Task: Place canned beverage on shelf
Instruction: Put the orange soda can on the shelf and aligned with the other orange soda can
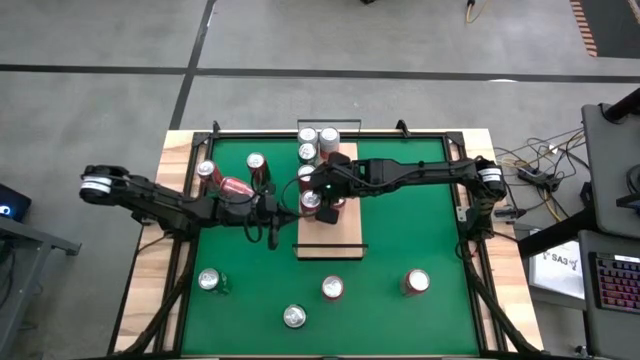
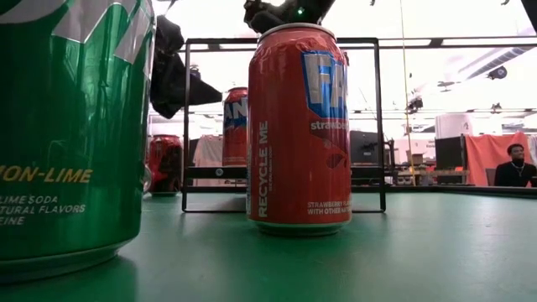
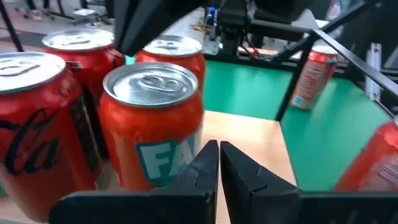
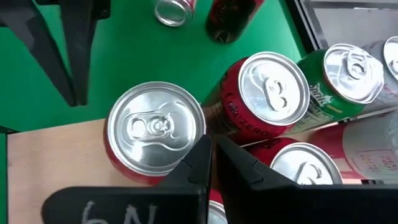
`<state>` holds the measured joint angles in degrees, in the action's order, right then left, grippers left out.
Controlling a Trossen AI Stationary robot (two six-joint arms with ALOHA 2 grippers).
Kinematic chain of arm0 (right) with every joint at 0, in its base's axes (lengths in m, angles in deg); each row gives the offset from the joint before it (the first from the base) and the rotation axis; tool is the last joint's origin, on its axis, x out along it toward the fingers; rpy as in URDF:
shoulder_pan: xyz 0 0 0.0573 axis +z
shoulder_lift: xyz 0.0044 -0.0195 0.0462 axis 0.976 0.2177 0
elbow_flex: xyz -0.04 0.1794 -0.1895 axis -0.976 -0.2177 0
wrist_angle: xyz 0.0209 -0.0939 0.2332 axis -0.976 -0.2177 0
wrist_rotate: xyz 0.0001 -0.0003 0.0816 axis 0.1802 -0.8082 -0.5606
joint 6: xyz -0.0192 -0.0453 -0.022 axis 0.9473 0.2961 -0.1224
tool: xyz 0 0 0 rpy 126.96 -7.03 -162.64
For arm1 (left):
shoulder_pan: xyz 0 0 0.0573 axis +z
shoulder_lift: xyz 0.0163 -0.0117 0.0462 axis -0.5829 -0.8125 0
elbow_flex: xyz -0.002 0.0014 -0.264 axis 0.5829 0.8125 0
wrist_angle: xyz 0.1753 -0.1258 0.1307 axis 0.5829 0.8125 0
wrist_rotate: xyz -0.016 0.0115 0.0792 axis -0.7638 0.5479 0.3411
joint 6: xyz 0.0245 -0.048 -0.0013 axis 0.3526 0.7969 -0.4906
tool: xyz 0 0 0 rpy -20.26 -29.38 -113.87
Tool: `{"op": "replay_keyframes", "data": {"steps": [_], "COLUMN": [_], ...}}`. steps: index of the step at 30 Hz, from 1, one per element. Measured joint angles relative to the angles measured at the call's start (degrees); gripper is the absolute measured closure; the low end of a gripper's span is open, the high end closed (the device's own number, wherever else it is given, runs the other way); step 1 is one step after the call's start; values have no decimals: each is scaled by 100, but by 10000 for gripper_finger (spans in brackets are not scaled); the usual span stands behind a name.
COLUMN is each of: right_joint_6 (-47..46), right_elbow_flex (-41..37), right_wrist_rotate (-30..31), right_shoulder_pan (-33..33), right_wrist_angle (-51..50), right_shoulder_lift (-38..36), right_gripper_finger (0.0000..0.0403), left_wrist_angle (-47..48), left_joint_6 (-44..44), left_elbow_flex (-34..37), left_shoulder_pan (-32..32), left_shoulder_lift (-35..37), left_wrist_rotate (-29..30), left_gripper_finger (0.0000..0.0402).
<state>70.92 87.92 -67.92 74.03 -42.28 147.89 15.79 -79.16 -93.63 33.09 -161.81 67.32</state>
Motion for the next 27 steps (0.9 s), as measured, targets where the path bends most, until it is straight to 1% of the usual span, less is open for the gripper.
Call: {"op": "replay_keyframes", "data": {"steps": [5, 10, 14, 18, 22, 27], "right_joint_6": [-107, -220, -260, -264, -266, -152], "right_elbow_flex": [-2, -2, -2, -2, -2, -2], "right_wrist_rotate": [-4, -48, -77, -266, -264, -164], "right_shoulder_pan": [2, 3, 31, 74, 120, 129], "right_wrist_angle": [0, -7, -16, 26, 39, 179], "right_shoulder_lift": [19, 19, 19, 19, 19, 21], "right_gripper_finger": [390, 390, 390, 390, 390, 390], "left_wrist_angle": [-62, -106, -159, -248, -259, -223], "left_joint_6": [0, 2, 2, 18, 22, 9], "left_elbow_flex": [0, 0, 0, 0, 0, 0], "left_shoulder_pan": [0, 0, 4, 4, 0, 0], "left_shoulder_lift": [-150, -194, -189, -187, -159, 12], "left_wrist_rotate": [216, 558, 584, 600, 827, 828], "left_gripper_finger": [402, 402, 402, 402, 402, 402]}}
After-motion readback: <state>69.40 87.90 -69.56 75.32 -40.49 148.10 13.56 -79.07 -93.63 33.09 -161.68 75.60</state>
